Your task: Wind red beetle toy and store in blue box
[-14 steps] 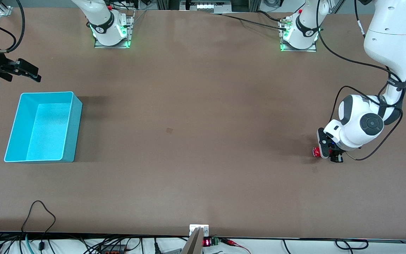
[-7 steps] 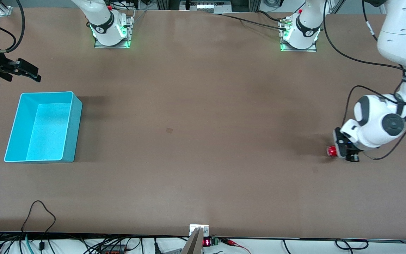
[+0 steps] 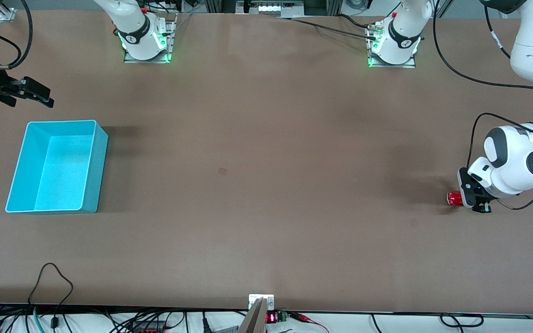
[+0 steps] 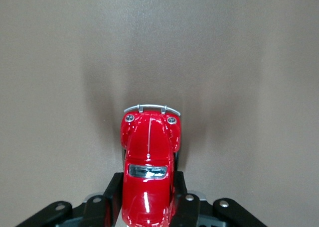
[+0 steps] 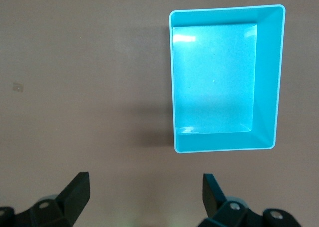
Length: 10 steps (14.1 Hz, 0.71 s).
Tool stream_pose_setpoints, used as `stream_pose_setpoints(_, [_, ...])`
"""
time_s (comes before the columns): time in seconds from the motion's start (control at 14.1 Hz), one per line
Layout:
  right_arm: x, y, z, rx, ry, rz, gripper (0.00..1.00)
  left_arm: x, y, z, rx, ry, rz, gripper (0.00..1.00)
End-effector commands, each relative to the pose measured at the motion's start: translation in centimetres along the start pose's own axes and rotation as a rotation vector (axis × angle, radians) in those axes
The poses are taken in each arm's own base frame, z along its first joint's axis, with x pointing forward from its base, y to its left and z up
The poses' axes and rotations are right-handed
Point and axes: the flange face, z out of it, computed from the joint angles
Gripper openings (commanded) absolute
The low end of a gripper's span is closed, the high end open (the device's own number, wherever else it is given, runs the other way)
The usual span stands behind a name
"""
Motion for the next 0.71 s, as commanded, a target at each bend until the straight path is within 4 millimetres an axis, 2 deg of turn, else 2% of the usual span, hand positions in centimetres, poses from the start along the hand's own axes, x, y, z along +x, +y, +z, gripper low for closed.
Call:
stream_pose_setpoints(0.0, [-0.2, 0.2, -0.3, -0.005, 0.006, 0.002, 1.0, 0.5, -0.2, 2.5, -0.026, 0.042, 0.025, 1.0])
stream_pose_setpoints(0.14, [-0.2, 0.2, -0.3, -0.005, 0.007, 0.002, 1.0, 1.7, -1.2, -0.9, -0.009, 0.051, 0.041, 1.0])
stream_pose_setpoints(0.35, [-0.2, 0.2, -0.3, -0.005, 0.006, 0.002, 1.0, 3.0, -2.3, -5.9, -0.077, 0.053, 0.056, 1.0])
stream_pose_setpoints(0.64, [-0.2, 0.2, -0.3, -0.005, 0.006, 0.002, 1.0, 2.5, -2.5, -11.0, -0.128, 0.032, -0.03, 1.0])
